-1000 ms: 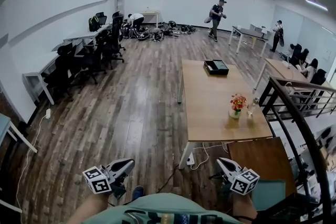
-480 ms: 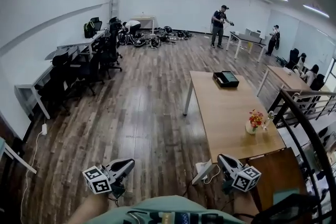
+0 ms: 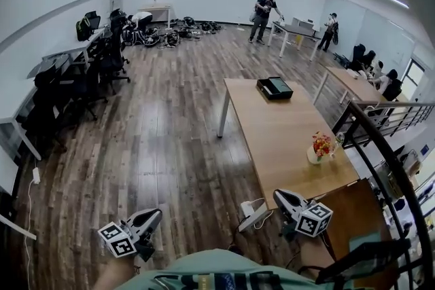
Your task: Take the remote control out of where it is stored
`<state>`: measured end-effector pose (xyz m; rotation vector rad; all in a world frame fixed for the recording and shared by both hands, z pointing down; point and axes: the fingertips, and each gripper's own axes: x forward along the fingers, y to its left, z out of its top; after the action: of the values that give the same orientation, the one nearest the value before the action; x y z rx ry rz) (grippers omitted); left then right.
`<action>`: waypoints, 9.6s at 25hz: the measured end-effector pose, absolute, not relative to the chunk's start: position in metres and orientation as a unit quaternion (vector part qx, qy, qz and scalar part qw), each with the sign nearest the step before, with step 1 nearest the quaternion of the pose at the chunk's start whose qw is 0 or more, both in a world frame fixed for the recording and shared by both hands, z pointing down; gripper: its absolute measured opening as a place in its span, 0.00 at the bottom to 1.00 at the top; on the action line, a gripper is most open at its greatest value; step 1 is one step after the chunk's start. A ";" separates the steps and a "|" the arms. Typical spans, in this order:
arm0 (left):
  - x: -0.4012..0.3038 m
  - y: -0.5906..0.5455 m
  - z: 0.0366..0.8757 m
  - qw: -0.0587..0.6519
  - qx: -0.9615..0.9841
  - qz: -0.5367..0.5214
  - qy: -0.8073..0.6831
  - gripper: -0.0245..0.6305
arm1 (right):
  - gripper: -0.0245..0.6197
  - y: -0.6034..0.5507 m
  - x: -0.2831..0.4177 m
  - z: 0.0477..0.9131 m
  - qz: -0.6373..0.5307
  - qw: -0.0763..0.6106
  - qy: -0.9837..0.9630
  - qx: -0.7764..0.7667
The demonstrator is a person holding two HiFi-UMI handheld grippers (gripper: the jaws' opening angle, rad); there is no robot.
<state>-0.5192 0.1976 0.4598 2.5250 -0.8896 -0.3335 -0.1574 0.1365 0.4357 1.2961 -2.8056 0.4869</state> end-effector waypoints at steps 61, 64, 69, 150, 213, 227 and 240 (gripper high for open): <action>0.186 -0.868 0.674 -0.396 0.757 0.487 0.179 0.26 | 0.04 -0.481 0.266 0.552 0.253 0.017 -0.778 0.575; 0.201 -0.891 0.701 -0.431 0.706 0.521 0.210 0.31 | 0.04 -0.487 0.278 0.563 0.263 0.013 -0.771 0.580; 0.208 -0.937 0.738 -0.141 0.738 0.649 0.119 0.44 | 0.04 -0.489 0.294 0.574 0.287 -0.007 -0.757 0.588; 0.104 -0.335 0.415 0.251 0.962 0.073 0.080 0.87 | 0.04 -0.142 0.264 0.402 0.139 -0.105 -0.758 0.629; 0.023 -0.088 0.332 0.200 0.967 -0.092 0.129 0.87 | 0.04 0.025 0.240 0.363 0.106 -0.178 -0.745 0.634; 0.094 -0.278 0.364 0.268 0.937 -0.108 0.193 0.87 | 0.04 -0.096 0.277 0.366 0.123 -0.136 -0.675 0.715; 0.212 -0.468 0.460 0.314 0.928 -0.061 0.191 0.87 | 0.04 -0.242 0.339 0.394 0.145 -0.090 -0.633 0.755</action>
<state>0.2121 -0.4681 0.4602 2.4455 0.5036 -0.1615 0.3388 -0.2417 0.3940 2.5183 -2.1113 0.4823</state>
